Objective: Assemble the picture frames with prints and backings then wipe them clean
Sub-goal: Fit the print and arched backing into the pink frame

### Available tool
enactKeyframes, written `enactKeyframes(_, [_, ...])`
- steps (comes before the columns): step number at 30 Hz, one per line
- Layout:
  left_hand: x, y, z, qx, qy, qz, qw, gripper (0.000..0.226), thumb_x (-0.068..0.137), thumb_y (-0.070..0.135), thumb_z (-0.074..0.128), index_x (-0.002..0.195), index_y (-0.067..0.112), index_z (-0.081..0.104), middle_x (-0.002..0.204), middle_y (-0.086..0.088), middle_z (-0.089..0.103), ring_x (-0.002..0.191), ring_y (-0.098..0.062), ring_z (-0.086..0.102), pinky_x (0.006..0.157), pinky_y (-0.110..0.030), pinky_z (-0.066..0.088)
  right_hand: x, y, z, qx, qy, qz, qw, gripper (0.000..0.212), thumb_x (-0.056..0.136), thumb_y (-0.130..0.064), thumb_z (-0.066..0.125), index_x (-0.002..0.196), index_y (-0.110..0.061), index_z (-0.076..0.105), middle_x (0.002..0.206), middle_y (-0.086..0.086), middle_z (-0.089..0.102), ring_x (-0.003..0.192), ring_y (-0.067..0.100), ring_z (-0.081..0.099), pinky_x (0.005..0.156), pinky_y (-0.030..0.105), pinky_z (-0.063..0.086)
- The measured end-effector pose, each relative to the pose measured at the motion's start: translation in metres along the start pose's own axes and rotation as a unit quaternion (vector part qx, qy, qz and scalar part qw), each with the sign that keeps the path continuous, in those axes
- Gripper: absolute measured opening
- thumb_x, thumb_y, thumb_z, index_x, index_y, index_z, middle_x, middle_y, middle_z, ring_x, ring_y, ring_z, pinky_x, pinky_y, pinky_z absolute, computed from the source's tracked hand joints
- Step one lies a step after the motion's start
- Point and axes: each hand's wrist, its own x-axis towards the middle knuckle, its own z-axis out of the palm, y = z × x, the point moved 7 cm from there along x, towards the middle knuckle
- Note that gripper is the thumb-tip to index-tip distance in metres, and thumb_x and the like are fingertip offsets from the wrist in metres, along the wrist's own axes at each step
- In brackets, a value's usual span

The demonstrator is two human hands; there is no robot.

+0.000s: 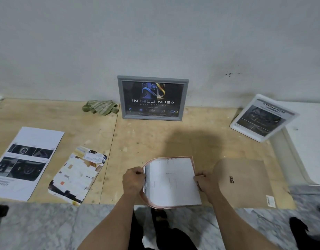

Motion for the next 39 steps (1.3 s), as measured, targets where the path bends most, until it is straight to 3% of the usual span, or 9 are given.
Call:
enactKeyframes(8, [-0.003,-0.003,0.005,0.112,-0.003,0.021,0.993,0.018,0.084,0.018,0.058,0.082,0.026,0.073,0.085,0.001,0.072,0.084,-0.025,0.065,0.068,-0.025,0.042,0.004,0.001,0.004,-0.008,-0.005,-0.014,1.0,0.023,0.086,-0.003,0.061,0.109,-0.003,0.064,0.105,0.01,0.064,0.087,0.02,0.06,0.064,0.022,0.048])
enactKeyframes(13, [-0.002,0.001,0.004,0.123,-0.025,0.067,0.99,0.014,0.083,0.014,0.062,0.075,0.024,0.069,0.068,0.006,0.067,0.068,-0.017,0.062,0.055,-0.023,0.04,-0.008,0.002,0.019,0.008,-0.021,-0.002,1.0,0.03,0.085,-0.008,0.065,0.114,-0.009,0.061,0.106,0.008,0.06,0.09,0.022,0.062,0.083,0.036,0.054])
enactKeyframes(16, [0.001,0.014,0.012,0.12,-0.041,0.102,0.987,0.018,0.083,0.017,0.061,0.071,0.026,0.07,0.063,0.008,0.067,0.065,-0.015,0.063,0.056,-0.023,0.045,-0.013,0.0,0.019,-0.021,-0.012,-0.01,1.0,0.024,0.083,-0.013,0.065,0.108,-0.015,0.061,0.109,0.008,0.061,0.098,0.024,0.062,0.091,0.042,0.053])
enactKeyframes(22, [-0.005,0.058,0.054,0.133,-0.082,0.155,0.975,0.015,0.086,0.019,0.06,0.084,0.025,0.074,0.083,0.003,0.073,0.081,-0.022,0.066,0.063,-0.024,0.04,-0.016,-0.013,-0.003,-0.026,0.022,-0.046,0.998,0.019,0.087,-0.009,0.057,0.101,0.001,0.064,0.084,0.002,0.058,0.083,0.018,0.056,0.072,0.029,0.044])
enactKeyframes(25, [-0.02,0.082,0.087,0.133,-0.116,0.165,0.97,0.015,0.084,0.019,0.059,0.078,0.02,0.073,0.076,0.002,0.072,0.077,-0.021,0.065,0.063,-0.028,0.045,-0.013,-0.014,-0.035,-0.029,0.05,-0.048,0.997,0.014,0.088,-0.009,0.057,0.099,-0.009,0.066,0.088,0.004,0.061,0.087,0.017,0.056,0.078,0.028,0.044])
enactKeyframes(27, [-0.033,0.101,0.12,0.133,-0.165,0.167,0.963,0.014,0.084,0.02,0.059,0.073,0.024,0.068,0.075,0.004,0.07,0.076,-0.019,0.067,0.065,-0.027,0.047,-0.004,-0.007,-0.069,-0.046,0.077,-0.049,0.995,0.012,0.087,-0.01,0.057,0.087,-0.006,0.068,0.082,0.012,0.064,0.081,0.025,0.06,0.072,0.026,0.046])
enactKeyframes(32, [-0.059,0.119,0.205,0.157,-0.251,0.117,0.948,0.016,0.077,0.027,0.058,0.081,0.015,0.068,0.082,-0.004,0.072,0.08,-0.024,0.069,0.076,-0.031,0.057,0.026,0.032,-0.174,-0.137,0.133,0.005,0.982,0.023,0.087,-0.01,0.056,0.108,-0.003,0.065,0.107,0.014,0.064,0.102,0.031,0.058,0.081,0.032,0.043])
enactKeyframes(35, [-0.069,0.12,0.235,0.159,-0.249,0.075,0.952,0.024,0.081,0.035,0.058,0.089,0.016,0.07,0.097,-0.01,0.074,0.096,-0.031,0.069,0.086,-0.036,0.056,0.04,0.061,-0.225,-0.207,0.165,0.043,0.963,0.041,0.086,-0.013,0.051,0.126,-0.01,0.055,0.125,0.016,0.056,0.113,0.036,0.052,0.091,0.037,0.044])
enactKeyframes(39, [-0.072,0.114,0.259,0.127,-0.205,0.018,0.97,0.041,0.081,0.039,0.055,0.094,0.003,0.071,0.098,-0.016,0.074,0.094,-0.032,0.07,0.087,-0.035,0.056,0.06,0.084,-0.26,-0.238,0.154,0.052,0.957,0.038,0.085,-0.018,0.052,0.121,-0.007,0.055,0.117,0.018,0.06,0.108,0.037,0.057,0.09,0.038,0.046])
